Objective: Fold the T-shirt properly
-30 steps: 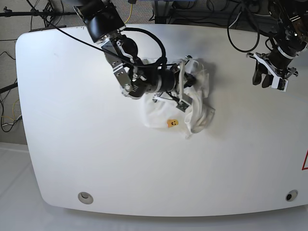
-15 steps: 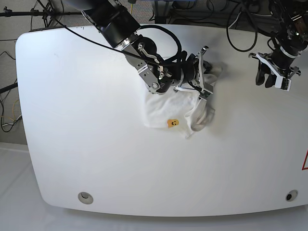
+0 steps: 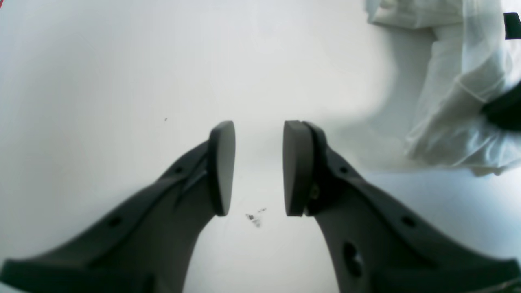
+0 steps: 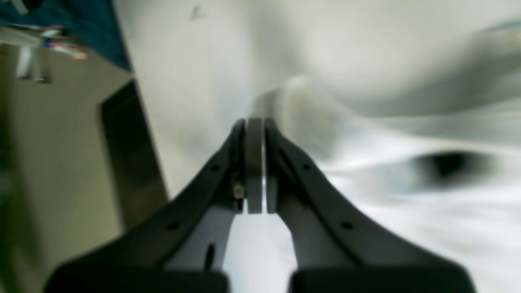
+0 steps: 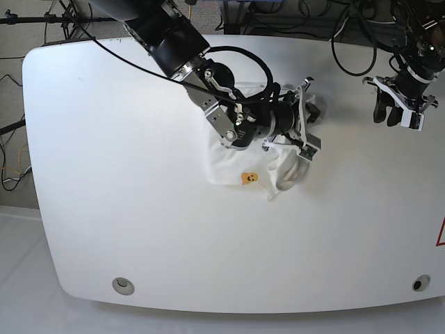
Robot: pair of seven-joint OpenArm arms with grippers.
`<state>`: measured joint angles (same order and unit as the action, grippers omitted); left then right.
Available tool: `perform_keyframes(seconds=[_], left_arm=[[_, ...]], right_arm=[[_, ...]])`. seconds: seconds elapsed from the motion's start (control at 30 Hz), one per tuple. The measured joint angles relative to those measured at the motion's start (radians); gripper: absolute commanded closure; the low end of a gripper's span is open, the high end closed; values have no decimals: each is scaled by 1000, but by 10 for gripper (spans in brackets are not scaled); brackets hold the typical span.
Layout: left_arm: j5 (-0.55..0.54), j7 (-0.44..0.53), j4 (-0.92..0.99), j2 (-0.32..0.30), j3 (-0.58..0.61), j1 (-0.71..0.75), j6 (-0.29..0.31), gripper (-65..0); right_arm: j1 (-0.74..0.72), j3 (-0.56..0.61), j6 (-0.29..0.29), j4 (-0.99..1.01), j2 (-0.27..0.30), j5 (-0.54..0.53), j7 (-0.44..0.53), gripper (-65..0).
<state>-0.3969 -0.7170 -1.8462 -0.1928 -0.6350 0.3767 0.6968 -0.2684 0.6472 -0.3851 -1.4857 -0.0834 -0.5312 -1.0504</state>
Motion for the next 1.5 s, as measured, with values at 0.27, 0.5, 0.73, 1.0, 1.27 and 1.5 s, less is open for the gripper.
perform_keyframes(seconds=[0.27,0.5,0.73,1.0,1.27,1.5], left_arm=[[0,0,0,0,0,0,0,-186],[0,0,0,0,1,0,0,-186],[0,0,0,0,3,0,0,-186],[0,0,0,0,3,0,0,-186],[0,0,0,1,2,0,0,-186],[0,0,0,1,2,0,0,-186]], right_arm=[[-42,-166,1,-139,51,-3,-83,-8],[-79,-256,-2,-124,52,2,-98,-8],[-96,-232,-7,23,50,79,-8,-8],[-91,-170,-8,124,44,166,95,-8],[-102,-168,-7,200,48,170,130,-8],[-119,-167,-7,273,43,180,216,-8]])
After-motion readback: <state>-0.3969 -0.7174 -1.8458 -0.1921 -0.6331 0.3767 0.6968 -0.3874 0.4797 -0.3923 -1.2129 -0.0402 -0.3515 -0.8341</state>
